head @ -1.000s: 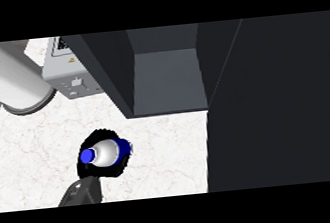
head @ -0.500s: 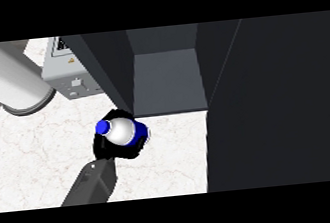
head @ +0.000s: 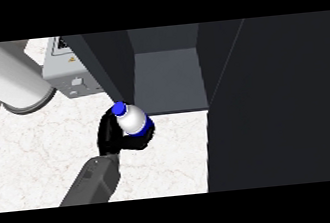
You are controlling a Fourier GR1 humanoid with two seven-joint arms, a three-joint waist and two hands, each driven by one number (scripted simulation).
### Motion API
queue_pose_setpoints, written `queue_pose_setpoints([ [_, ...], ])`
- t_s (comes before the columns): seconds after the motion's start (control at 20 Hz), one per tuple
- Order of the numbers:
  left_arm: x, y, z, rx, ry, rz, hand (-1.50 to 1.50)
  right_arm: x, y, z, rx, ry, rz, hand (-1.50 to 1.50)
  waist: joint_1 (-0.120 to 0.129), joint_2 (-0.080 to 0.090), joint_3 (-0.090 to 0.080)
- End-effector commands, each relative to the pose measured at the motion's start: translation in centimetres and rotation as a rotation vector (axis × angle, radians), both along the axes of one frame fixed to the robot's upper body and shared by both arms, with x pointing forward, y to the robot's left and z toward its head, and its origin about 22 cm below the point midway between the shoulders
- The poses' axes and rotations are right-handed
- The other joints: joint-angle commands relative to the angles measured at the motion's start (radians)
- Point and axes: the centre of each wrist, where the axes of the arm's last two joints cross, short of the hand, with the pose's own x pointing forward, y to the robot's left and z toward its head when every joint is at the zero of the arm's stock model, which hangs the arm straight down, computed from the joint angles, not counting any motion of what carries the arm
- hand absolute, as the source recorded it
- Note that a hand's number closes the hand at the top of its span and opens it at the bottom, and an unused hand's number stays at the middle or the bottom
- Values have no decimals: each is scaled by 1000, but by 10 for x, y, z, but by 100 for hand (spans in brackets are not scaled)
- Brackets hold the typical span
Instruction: Pick up the bottled water, place it into the cabinet and close the cabinet
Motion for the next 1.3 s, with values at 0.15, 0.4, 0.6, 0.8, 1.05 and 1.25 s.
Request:
queue_pose_setpoints([
  [0.15,47,-64,77,72,-139,-72,150,2,-1,2,13,-27,-8,-150,-38,-2,1],
  [0.4,54,-75,93,126,-97,-11,150,6,-6,5,8,-47,26,-150,-55,3,2],
  [0.6,54,-71,88,137,-53,64,150,2,-8,11,5,-49,6,-150,-80,5,1],
  [0.8,59,-67,88,210,-44,108,150,9,-8,6,-8,-62,29,-150,-92,16,1],
  [1.05,64,-40,82,366,-25,217,150,7,-8,6,29,-73,57,-150,-116,15,2],
  [1.25,63,-40,78,358,19,259,150,13,-11,2,6,-72,57,-150,-108,23,0],
])
